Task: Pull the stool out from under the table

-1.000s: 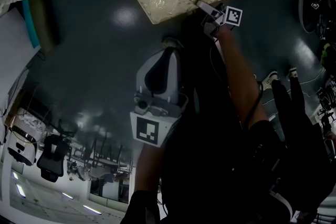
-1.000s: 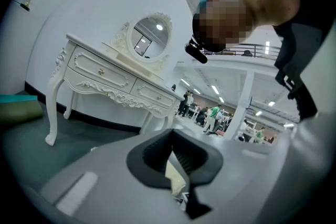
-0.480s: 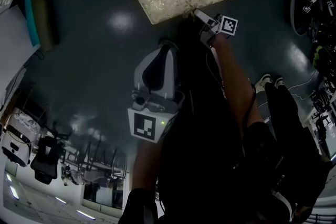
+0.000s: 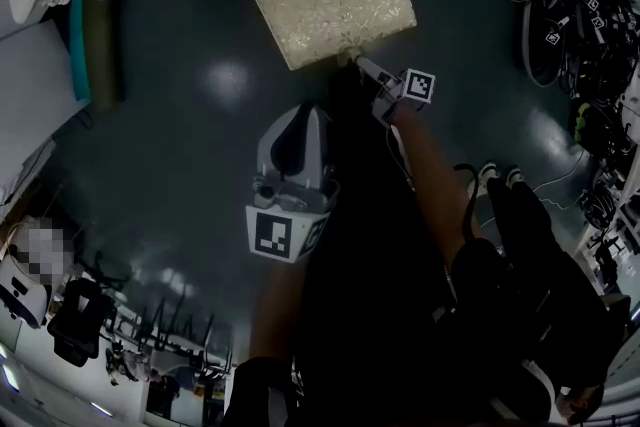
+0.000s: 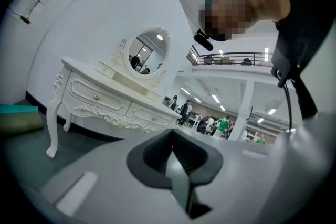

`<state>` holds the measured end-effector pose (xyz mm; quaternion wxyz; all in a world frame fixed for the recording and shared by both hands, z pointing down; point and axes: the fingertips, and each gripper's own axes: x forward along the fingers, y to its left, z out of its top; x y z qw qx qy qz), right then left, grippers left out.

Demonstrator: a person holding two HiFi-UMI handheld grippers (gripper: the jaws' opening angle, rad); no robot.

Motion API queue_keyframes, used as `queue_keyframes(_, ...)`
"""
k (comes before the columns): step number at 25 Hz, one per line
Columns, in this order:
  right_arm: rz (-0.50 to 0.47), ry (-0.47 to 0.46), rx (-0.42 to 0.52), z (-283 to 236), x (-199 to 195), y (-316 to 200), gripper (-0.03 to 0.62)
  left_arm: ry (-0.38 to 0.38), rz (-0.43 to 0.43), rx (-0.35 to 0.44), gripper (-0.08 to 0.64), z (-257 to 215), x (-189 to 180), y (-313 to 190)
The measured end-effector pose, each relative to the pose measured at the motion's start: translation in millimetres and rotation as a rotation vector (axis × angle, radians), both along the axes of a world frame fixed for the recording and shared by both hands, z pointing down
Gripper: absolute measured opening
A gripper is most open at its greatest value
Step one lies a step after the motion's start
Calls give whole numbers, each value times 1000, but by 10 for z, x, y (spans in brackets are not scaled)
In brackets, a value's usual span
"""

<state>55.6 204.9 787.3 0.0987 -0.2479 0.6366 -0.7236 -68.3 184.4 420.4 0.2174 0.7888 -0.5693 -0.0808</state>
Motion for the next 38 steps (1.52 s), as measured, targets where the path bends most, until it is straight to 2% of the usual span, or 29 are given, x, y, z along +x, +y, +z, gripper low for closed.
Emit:
queue_keyframes(3, -21, 128, -44, -146, 50, 97, 169, -12, 6, 13, 9, -233, -7, 17)
queue_keyframes(5, 3, 171, -85, -315, 93, 92, 1, -19, -1, 29, 9, -418, -30, 13)
queue_keyframes(9, 7, 162, -57, -770, 61, -9, 0, -33, -17, 30, 9, -705, -118, 59)
queue_keyframes(17, -86, 317, -46, -1535, 48, 63, -2, -48, -42, 36, 9, -1246, -193, 214)
queue_keyframes(26, -189, 555, 79, -2433, 1, 388, -2, -49, -63, 72, 9, -1866, -274, 611)
queue_keyframes(29, -218, 612, 152, -2772, -62, 476, -2, -44, -84, 83, 9, -1996, -360, 741)
queue_keyframes(33, -263, 719, 311, -3283, -138, 491, -2, -37, -119, 72, 9, -2065, -475, 874)
queue_keyframes(38, -249, 820, 509, -4048, -132, 436, -2, -31, -153, 42, 9, -2104, -537, 1070)
